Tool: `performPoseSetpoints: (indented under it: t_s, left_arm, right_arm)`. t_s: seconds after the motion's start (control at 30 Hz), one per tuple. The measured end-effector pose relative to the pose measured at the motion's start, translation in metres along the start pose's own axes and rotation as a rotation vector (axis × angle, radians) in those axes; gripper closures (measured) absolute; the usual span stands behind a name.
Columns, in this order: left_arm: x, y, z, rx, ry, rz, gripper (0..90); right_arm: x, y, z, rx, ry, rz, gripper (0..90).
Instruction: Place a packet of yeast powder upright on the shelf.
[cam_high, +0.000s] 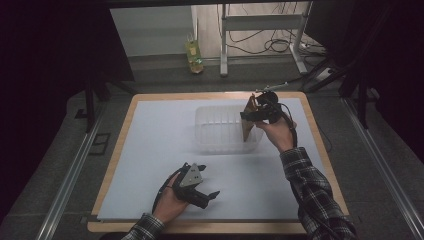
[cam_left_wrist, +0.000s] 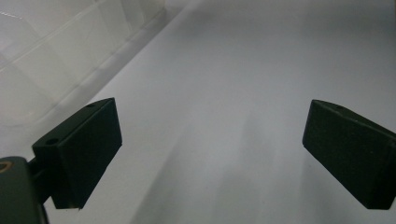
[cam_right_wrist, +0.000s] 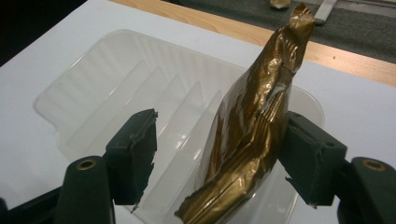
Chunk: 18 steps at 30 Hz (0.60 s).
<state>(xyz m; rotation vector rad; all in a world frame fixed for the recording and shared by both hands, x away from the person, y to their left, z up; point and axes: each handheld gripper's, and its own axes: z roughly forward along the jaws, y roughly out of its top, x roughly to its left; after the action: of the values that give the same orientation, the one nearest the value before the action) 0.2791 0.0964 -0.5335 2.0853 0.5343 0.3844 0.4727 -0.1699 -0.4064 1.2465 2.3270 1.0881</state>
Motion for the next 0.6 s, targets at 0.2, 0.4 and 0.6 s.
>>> performPoseSetpoints:
  t_s: [0.2,0.4,0.6]
  left_arm:
    - [0.000,0.000,0.000,0.011,0.001,0.004,4.9]
    - [0.001,0.000,0.000,0.009,-0.004,-0.004,5.1]
    - [0.001,0.001,0.000,0.008,-0.007,-0.009,5.1]
  right_arm:
    - [0.002,-0.003,-0.004,-0.005,0.016,-0.004,29.6]
    - [0.005,-0.006,-0.009,-0.007,0.029,-0.016,28.5]
    - [0.007,-0.009,-0.014,-0.009,0.039,-0.019,27.6]
